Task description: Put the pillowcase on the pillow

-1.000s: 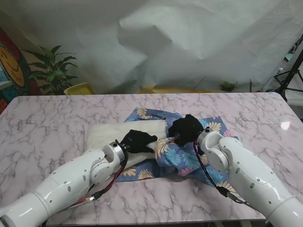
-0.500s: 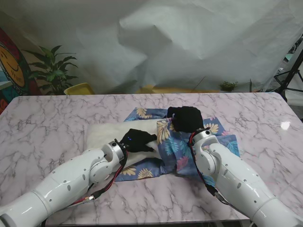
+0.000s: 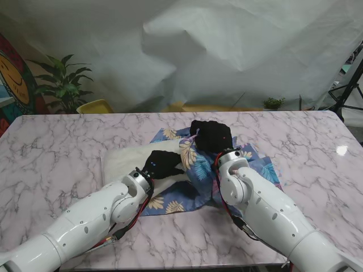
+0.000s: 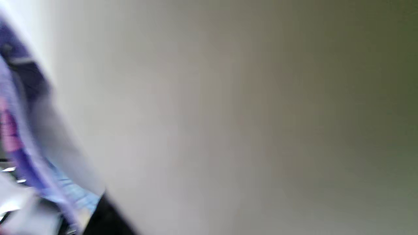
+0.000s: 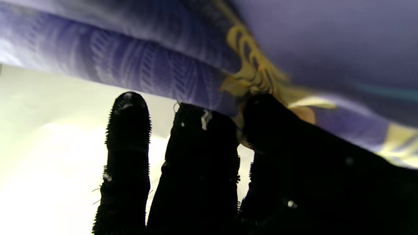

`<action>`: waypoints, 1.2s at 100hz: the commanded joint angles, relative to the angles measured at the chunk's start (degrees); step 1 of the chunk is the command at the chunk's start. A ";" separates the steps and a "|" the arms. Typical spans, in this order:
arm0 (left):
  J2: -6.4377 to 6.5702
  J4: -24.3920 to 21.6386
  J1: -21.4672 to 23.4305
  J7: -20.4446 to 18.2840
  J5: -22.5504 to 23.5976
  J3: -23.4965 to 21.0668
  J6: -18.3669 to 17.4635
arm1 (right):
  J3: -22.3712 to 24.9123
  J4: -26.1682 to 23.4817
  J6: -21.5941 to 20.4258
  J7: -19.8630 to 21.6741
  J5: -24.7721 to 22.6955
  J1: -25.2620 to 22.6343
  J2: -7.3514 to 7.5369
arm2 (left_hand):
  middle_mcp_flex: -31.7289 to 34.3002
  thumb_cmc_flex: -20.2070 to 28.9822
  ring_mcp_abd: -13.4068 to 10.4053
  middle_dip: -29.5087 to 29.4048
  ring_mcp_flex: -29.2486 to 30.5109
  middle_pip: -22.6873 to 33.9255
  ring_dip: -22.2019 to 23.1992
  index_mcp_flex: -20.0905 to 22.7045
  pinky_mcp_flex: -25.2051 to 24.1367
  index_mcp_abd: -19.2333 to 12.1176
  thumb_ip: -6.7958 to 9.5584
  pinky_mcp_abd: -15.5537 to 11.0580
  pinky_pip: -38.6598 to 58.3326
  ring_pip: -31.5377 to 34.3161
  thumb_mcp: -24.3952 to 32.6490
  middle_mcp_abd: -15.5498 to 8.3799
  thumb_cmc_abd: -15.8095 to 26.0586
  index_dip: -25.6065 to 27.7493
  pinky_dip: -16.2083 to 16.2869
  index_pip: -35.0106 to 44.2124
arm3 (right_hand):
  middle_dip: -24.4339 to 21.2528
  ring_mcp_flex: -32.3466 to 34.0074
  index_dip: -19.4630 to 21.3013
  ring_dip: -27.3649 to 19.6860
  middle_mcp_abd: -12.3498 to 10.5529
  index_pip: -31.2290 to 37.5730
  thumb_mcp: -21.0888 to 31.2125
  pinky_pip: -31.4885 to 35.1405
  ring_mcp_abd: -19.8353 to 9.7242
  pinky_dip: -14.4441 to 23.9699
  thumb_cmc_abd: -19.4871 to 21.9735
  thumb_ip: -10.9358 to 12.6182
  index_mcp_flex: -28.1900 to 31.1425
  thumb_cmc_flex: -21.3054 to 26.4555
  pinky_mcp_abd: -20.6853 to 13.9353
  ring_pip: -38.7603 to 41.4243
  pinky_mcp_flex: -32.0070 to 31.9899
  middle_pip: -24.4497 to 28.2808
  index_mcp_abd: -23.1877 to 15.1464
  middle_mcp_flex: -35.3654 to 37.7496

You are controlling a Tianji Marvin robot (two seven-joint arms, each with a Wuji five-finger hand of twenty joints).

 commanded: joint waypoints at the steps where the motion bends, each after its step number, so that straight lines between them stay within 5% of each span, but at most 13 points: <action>1: -1.80 -1.22 -0.25 -0.48 -1.46 0.03 1.20 | -0.49 -2.26 0.39 -0.24 -0.72 -1.64 0.08 | 3.33 4.30 1.81 0.42 1.79 4.39 -0.09 1.51 3.14 -0.06 2.95 -7.98 7.12 4.66 3.58 -5.07 3.67 1.12 1.89 2.40 | -0.16 1.92 -0.87 0.95 0.46 3.09 0.73 1.17 -1.69 -0.72 0.43 1.29 0.24 2.68 -1.55 2.24 0.79 2.60 1.37 1.50; 17: -3.41 -2.09 -1.43 -2.23 -3.70 1.47 8.25 | 0.11 -6.11 0.59 1.75 -0.53 -4.28 0.51 | 3.69 4.38 1.34 0.34 2.66 4.77 -0.28 1.60 4.38 1.02 3.07 -8.60 7.58 5.24 3.43 -4.72 4.23 1.44 1.54 1.98 | -0.21 1.90 -1.24 0.77 0.87 2.86 0.25 1.25 -1.41 -0.99 0.80 1.38 0.30 2.85 -1.33 2.47 1.06 2.55 2.31 1.50; 41: -5.35 1.75 -3.88 -2.09 -6.83 5.22 5.21 | -0.05 -7.14 3.38 4.20 -1.65 -4.86 1.16 | 2.90 3.84 1.69 -0.23 1.12 4.03 -1.03 1.41 2.88 0.73 3.18 -8.29 6.51 3.94 3.16 -5.01 4.66 1.00 0.71 0.59 | -0.44 1.85 -1.35 0.09 1.12 2.56 -0.75 1.20 -0.85 -1.28 1.12 1.63 0.20 3.22 -1.22 1.72 0.85 2.38 3.09 1.19; 48: -4.60 1.02 -4.15 -5.37 -6.47 5.89 5.37 | -0.11 -6.18 3.27 4.21 -0.93 -4.57 0.99 | -1.19 1.93 3.00 -1.36 -3.79 0.77 -1.73 -0.69 -2.14 0.29 3.19 -6.91 2.36 -0.24 2.71 -4.68 4.78 -0.67 0.31 -2.29 | -0.42 1.88 -1.36 0.05 1.18 2.50 -0.83 1.09 -0.83 -1.37 1.19 1.70 0.21 3.30 -1.06 1.77 0.66 2.49 3.20 1.18; 54: -3.56 -0.30 -4.13 -9.35 -6.23 5.88 5.38 | -0.09 -5.64 3.64 4.39 -0.56 -4.44 0.95 | -10.57 -6.63 5.43 -2.99 -13.74 -6.29 -1.73 -5.54 -11.82 3.41 3.47 -4.29 -7.43 -9.62 3.21 -1.26 6.81 1.62 3.56 -12.93 | -0.42 1.89 -1.35 0.03 1.19 2.48 -0.90 1.03 -0.84 -1.43 1.24 1.74 0.21 3.33 -0.90 1.84 0.55 2.59 3.22 1.12; 70: 0.67 -7.44 -2.79 -20.54 -2.84 3.86 6.63 | 0.11 -4.48 5.15 4.09 -0.07 -4.16 0.72 | -39.56 -22.51 11.88 -15.04 -43.16 -28.72 -18.17 -21.49 -38.09 10.32 3.84 4.66 -39.64 -37.78 2.53 8.74 9.01 -1.46 2.21 -37.33 | -0.40 1.88 -1.30 0.03 1.34 2.46 -0.89 0.98 -0.91 -1.54 1.22 1.79 0.20 3.42 -0.33 2.04 0.37 2.85 3.54 1.06; 80: 2.39 -10.75 -1.12 -23.85 -0.30 1.51 6.12 | 0.45 -4.09 6.44 3.57 0.04 -4.13 0.55 | -45.86 -26.41 14.15 -22.52 -54.05 -42.11 -28.00 -24.73 -47.88 14.34 3.88 8.51 -58.66 -49.90 2.33 12.42 8.95 -3.36 -3.01 -48.68 | -0.41 1.86 -1.24 0.01 1.24 2.48 -0.78 1.03 -0.97 -1.57 1.20 1.81 0.18 3.48 -0.19 2.09 0.42 2.97 3.78 0.99; 92: 4.02 -14.99 1.92 -27.42 2.43 -2.63 5.11 | 1.31 -4.06 7.88 3.31 0.76 -4.42 0.34 | -49.03 -28.44 15.16 -26.36 -57.22 -50.27 -34.42 -25.30 -50.42 17.57 3.98 9.61 -75.68 -60.38 2.32 15.46 8.91 -4.39 -8.82 -56.13 | -0.40 1.91 -1.17 0.07 1.42 2.52 -0.69 1.10 -0.91 -1.61 1.13 1.79 0.21 3.48 -0.15 2.31 0.41 3.19 3.88 1.03; 101: 4.90 -18.21 4.88 -29.16 4.58 -6.52 4.60 | 2.02 -4.18 8.96 3.46 0.78 -4.71 0.41 | -49.68 -28.77 15.42 -32.48 -57.42 -51.27 -38.64 -25.06 -50.42 18.00 4.02 9.82 -81.48 -61.19 2.32 16.58 8.76 -4.12 -7.93 -56.21 | -0.43 1.87 -1.16 0.09 1.32 2.52 -0.64 1.11 -1.02 -1.65 1.09 1.77 0.21 3.47 -0.13 2.40 0.35 3.25 3.92 1.01; 112: 5.82 -22.89 9.15 -32.14 7.30 -12.17 4.58 | 3.04 -4.08 9.35 3.59 1.53 -5.14 0.37 | -49.48 -28.33 14.92 -32.37 -57.42 -50.55 -38.16 -20.06 -49.15 15.38 4.00 9.96 -84.69 -60.62 2.40 15.85 8.49 -2.55 -7.40 -53.57 | -0.47 1.83 -1.15 0.07 1.41 2.51 -0.61 1.05 -0.97 -1.71 1.09 1.76 0.22 3.49 -0.06 2.41 0.18 3.31 3.86 0.98; 120: 6.45 -26.63 12.66 -35.96 7.87 -17.30 3.01 | 3.67 -4.07 9.71 3.81 1.73 -5.43 0.44 | -49.61 -28.78 14.99 -32.23 -57.57 -50.69 -38.37 -20.36 -49.98 14.31 3.90 10.16 -85.54 -60.95 2.20 16.09 8.87 -2.47 -7.12 -53.70 | -0.48 1.85 -1.15 0.07 1.39 2.51 -0.62 1.05 -0.96 -1.73 1.10 1.75 0.21 3.48 -0.03 2.44 0.18 3.33 3.86 0.95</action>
